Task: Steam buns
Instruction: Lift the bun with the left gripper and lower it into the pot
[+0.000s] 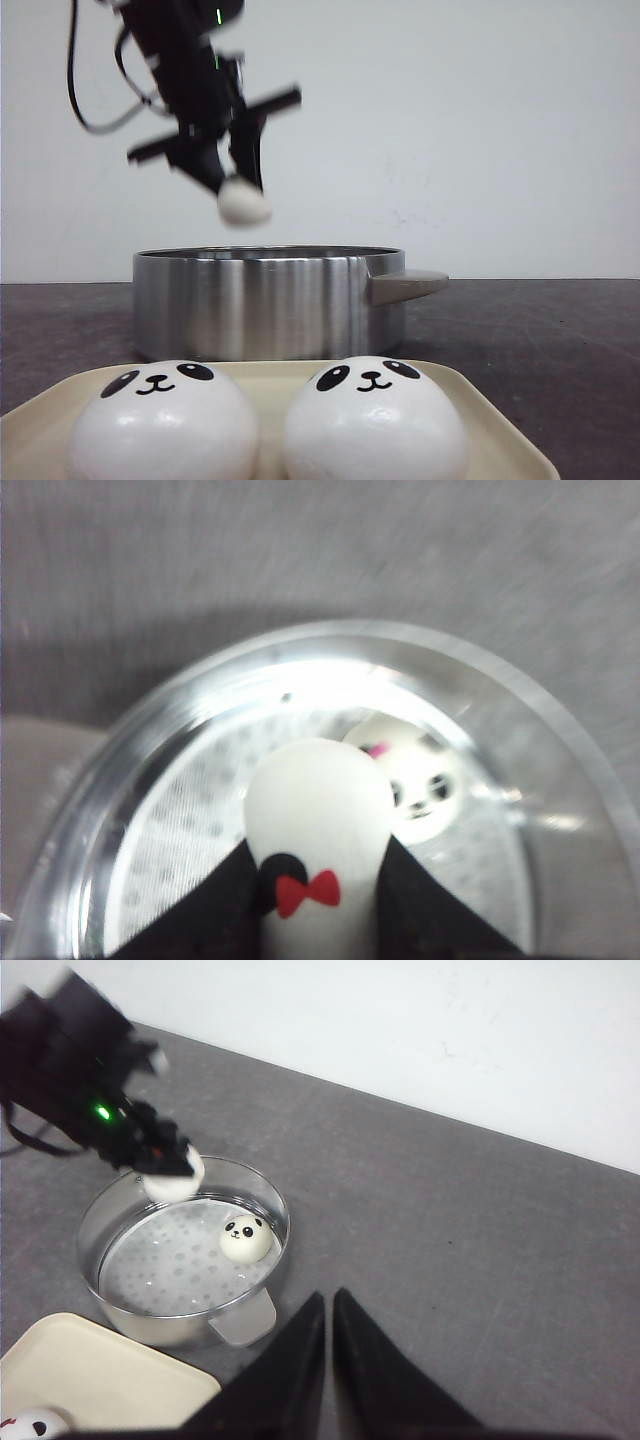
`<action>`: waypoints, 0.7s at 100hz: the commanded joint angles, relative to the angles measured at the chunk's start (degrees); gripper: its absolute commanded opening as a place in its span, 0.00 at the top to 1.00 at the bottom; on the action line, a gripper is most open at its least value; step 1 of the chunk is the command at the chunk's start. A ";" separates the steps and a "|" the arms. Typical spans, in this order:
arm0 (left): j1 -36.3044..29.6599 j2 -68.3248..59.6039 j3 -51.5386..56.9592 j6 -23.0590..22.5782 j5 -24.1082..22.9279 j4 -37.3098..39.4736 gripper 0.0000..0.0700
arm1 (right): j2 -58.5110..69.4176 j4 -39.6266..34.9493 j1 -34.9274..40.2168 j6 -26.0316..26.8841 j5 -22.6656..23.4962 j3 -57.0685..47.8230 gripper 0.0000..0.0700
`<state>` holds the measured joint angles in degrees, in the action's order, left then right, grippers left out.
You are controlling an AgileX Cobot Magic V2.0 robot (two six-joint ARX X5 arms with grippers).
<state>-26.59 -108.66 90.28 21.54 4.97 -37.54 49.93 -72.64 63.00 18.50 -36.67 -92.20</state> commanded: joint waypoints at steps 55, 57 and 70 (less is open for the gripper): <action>-0.44 -9.44 1.60 -0.98 1.05 0.00 0.25 | 0.48 -1.09 0.79 3.61 -0.90 -0.66 0.99; -0.42 -9.44 1.66 -0.98 1.05 -0.07 0.24 | 0.48 -1.09 0.79 3.63 -0.90 -0.66 0.99; -0.42 -9.20 2.64 -0.94 1.07 -1.11 0.25 | 0.48 -1.11 0.79 3.78 -0.87 -0.66 0.99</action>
<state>-26.85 -116.73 91.02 20.88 6.00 -38.17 49.93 -74.13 63.00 21.32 -37.30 -92.20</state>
